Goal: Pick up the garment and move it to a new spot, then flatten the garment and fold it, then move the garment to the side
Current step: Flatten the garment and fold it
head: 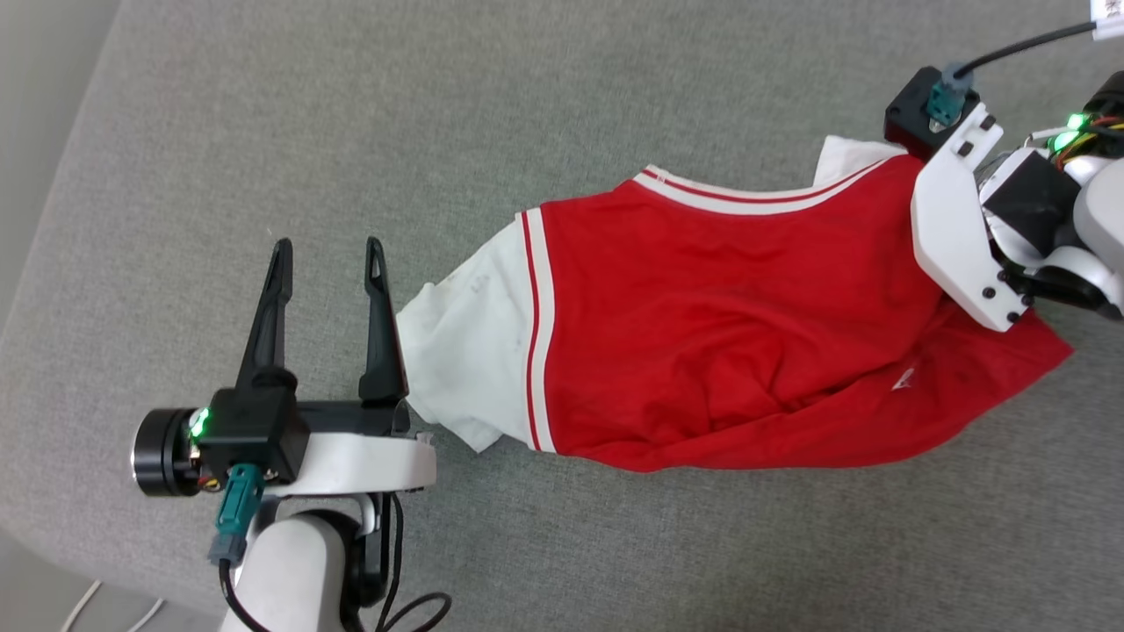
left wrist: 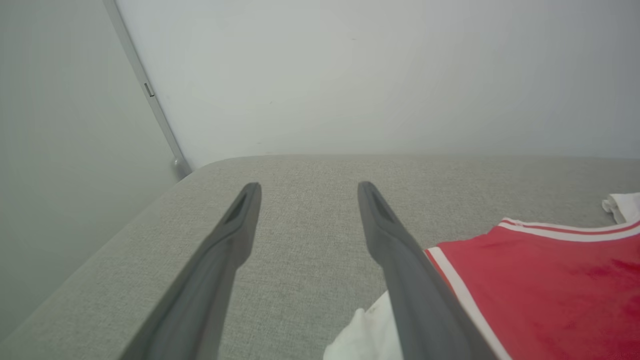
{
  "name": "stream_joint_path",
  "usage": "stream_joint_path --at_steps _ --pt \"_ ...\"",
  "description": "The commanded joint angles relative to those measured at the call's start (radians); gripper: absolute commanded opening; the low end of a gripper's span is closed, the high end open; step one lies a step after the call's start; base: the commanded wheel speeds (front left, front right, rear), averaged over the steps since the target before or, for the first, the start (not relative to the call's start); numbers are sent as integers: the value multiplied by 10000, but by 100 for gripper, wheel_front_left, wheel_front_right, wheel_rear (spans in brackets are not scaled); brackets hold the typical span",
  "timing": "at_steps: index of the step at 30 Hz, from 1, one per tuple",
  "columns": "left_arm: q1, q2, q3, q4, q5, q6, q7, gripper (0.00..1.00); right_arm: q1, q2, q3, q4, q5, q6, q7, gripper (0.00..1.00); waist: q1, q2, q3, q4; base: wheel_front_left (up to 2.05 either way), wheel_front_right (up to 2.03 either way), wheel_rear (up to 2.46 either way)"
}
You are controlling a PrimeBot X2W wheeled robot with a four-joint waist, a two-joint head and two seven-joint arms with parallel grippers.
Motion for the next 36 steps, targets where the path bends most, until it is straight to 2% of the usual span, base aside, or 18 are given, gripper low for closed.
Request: stream_joint_path --at_steps 1,5,8,17,24,27,30,36 --pt "121 0 69 23 49 -45 -23 100 230 19 96 9 63 -7 -166 0 0 0 -338 -160 0 0 0" --pt "462 -5 199 56 164 -96 -25 100 186 -378 69 -446 343 -7 -1280 0 0 0 -1101 -460 0 0 0" --pt "816 -9 264 68 247 -130 -25 100 354 -955 78 -1065 450 -7 -1891 0 0 0 -1683 -754 0 0 0" --pt "1766 -8 450 49 377 -247 -25 100 1700 -3487 -556 -3125 1300 -7 -2718 0 0 0 -2642 -1670 0 0 0" --pt "2120 -12 418 -43 467 -297 -25 100 4001 -5234 -1608 -3059 2327 -7 -3250 0 0 0 -2831 -2173 0 0 0" --pt "2136 -12 408 -112 503 -269 -25 100 5016 -5528 -1923 -2728 2820 -7 -3472 0 0 0 -2775 -2311 0 0 0" --pt "2039 -13 323 -97 538 -344 -25 100 5737 -5468 -2271 -2140 3042 -7 -3779 0 0 0 -2622 -2318 0 0 0" --pt "1579 -8 238 -8 557 -521 -25 100 5553 -4554 -3123 -1359 2512 -7 -3520 0 0 0 -2097 -1928 0 0 0"
